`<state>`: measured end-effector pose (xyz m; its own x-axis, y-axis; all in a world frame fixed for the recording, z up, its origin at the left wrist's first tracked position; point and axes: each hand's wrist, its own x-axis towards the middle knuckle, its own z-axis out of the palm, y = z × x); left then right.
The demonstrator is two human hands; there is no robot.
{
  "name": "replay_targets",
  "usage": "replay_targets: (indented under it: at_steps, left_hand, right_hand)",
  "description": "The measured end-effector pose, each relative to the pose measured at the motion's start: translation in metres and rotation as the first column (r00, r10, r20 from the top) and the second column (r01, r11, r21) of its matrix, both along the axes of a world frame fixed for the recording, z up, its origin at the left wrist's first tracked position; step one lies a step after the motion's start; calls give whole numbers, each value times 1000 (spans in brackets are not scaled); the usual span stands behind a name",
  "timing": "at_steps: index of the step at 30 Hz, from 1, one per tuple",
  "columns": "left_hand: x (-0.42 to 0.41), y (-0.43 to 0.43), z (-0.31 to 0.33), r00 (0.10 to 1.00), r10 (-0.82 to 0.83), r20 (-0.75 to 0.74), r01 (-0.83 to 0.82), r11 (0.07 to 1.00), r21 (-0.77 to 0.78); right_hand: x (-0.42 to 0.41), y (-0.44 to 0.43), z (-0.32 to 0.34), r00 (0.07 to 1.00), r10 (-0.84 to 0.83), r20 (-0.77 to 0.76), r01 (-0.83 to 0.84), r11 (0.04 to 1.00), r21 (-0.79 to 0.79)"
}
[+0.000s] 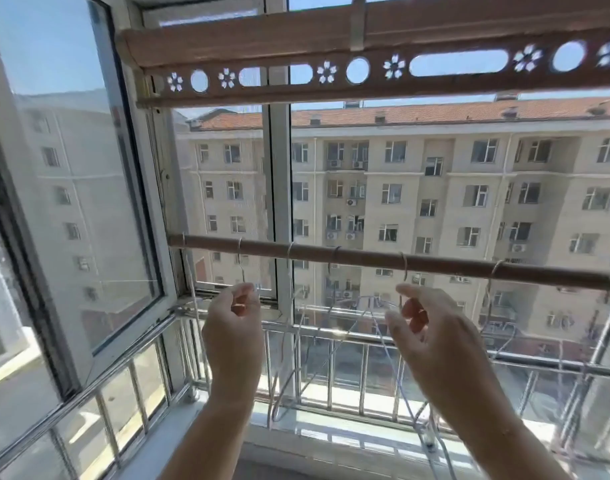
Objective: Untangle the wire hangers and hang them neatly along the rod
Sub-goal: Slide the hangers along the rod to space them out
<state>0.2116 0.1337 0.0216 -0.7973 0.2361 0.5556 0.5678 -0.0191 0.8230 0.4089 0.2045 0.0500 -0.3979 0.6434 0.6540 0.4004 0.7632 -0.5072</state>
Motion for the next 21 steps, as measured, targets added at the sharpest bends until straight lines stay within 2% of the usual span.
replay_targets:
  at_steps: [3, 6, 10, 14, 18, 21]
  left_hand:
    - [-33, -9, -1, 1000, 6, 14, -6, 1000, -4]
    - [-55, -12, 1, 998, -63, -14, 62, 996, -68]
    - [-78, -7, 2, 969, -240, 53, 246, 951, -186]
    - [-99, -2, 2, 935, -350, 52, 346, 875, -337]
    - [-108, 3, 2, 899, -435, 57, 428, 843, -325]
    - [-107, 8, 2, 881, -472, 36, 463, 842, -278]
  right_hand:
    - [-37, -16, 3, 997, 82, 8, -81, 994, -67]
    - [-75, -19, -4, 997, 65, 38, -60, 989, -133]
    - [-109, -15, -23, 992, -109, 66, 119, 977, -177]
    - [-124, -13, -37, 949, -308, 69, 316, 923, -219]
    - [-128, -9, -51, 932, -364, 8, 353, 898, -263]
    - [-125, -5, -55, 925, -375, -65, 350, 906, -240]
